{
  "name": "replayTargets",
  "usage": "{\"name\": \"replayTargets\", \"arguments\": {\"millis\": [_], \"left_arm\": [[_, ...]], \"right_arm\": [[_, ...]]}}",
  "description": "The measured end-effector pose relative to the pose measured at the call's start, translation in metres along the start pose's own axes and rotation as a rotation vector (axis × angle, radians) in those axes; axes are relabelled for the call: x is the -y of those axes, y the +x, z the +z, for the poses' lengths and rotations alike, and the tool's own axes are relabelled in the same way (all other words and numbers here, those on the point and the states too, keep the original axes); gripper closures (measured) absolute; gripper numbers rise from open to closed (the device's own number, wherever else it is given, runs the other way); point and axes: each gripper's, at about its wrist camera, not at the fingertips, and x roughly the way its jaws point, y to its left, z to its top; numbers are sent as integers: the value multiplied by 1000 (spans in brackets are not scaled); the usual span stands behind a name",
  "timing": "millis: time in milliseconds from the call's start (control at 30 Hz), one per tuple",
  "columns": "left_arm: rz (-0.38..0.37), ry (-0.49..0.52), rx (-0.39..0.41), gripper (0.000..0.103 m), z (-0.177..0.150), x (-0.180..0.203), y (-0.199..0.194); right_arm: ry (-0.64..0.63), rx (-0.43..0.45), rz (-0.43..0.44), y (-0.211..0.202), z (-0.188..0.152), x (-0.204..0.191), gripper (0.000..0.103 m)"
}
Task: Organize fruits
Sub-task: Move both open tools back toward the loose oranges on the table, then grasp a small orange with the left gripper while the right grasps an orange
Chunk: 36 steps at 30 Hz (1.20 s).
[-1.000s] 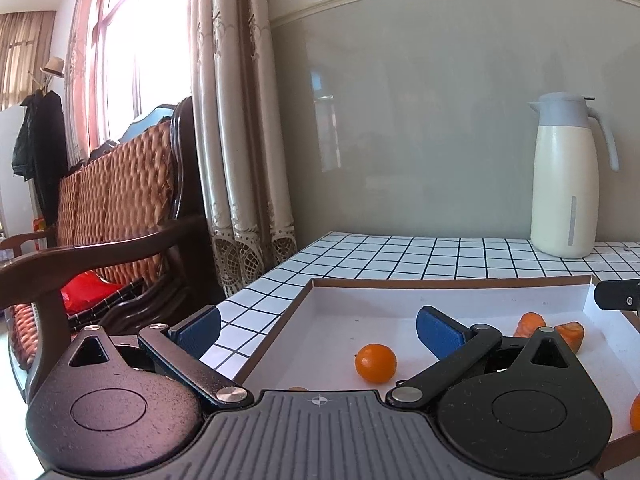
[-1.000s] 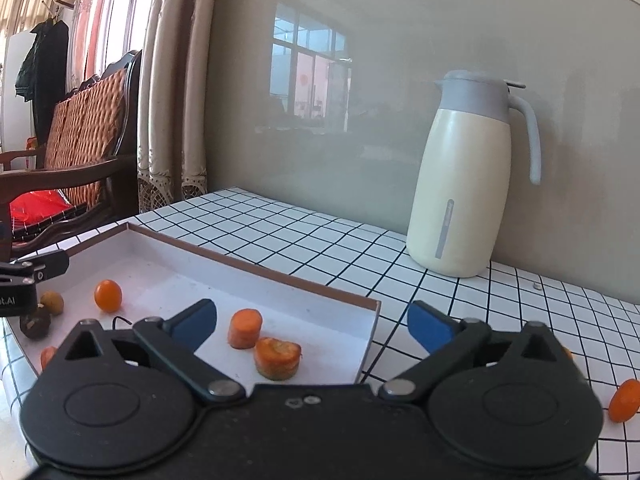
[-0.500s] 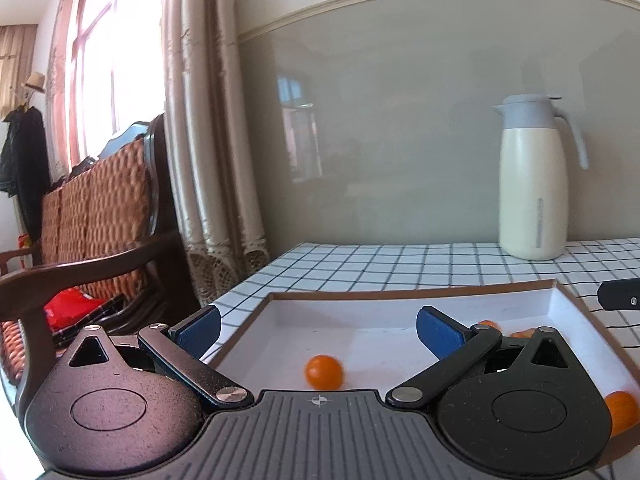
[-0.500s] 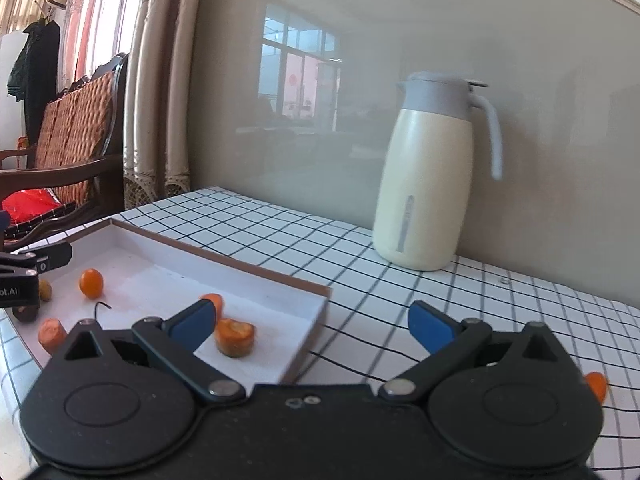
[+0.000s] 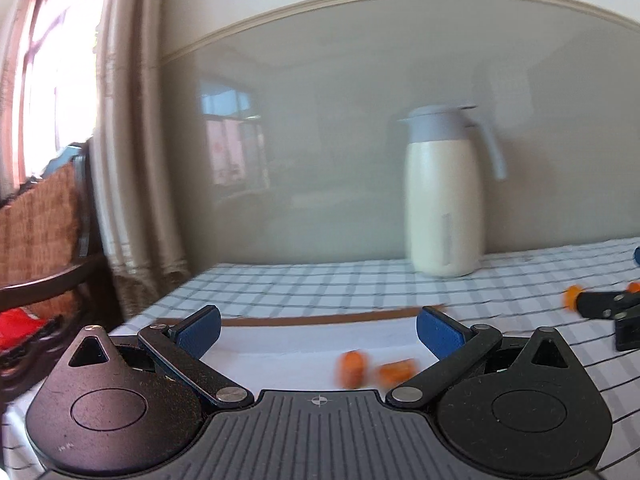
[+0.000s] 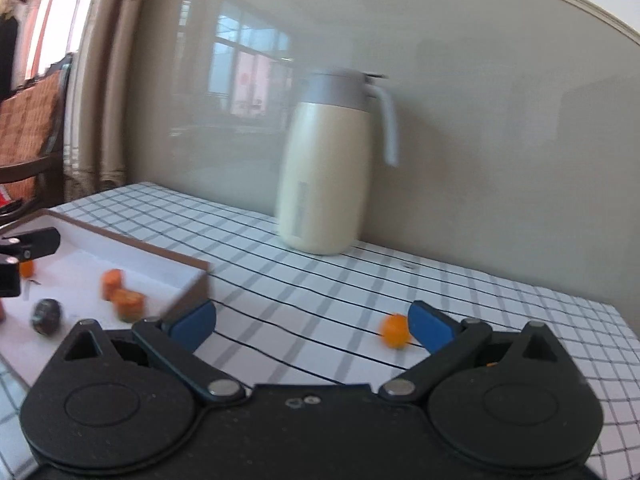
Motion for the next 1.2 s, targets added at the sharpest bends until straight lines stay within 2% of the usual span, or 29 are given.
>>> {"name": "replayTargets", "arguments": {"millis": [267,367,533,600,767,833,900,967,1200], "left_arm": [[-169,27,0,0,12,77,13],[-206,67,-3,0,15,108,22],[-251,91,-61,0,12,144,42],[-260,96,-81,0,9,156,48],[-279,99,-124,0,6,172,64],[-294,106,-143,0,6,180,71],[-309,110,-156,0,6,189,77],[-322,116,-169,0,6,199,83],[-359,99,-217,0,5,225,105]], "right_arm": [[87,-24,-144,1,-21,66,6],[114,-57,-165,13,-29,87,7],[134,-141,-153,36,-40,106,19],[127,-169,-148,44,-41,108,28],[117,-214,-139,56,-41,107,36],[125,-227,-124,59,-42,110,44],[127,-240,-118,70,-42,114,62],[142,-244,-111,74,-42,121,67],[185,-226,-114,84,-39,142,68]]}}
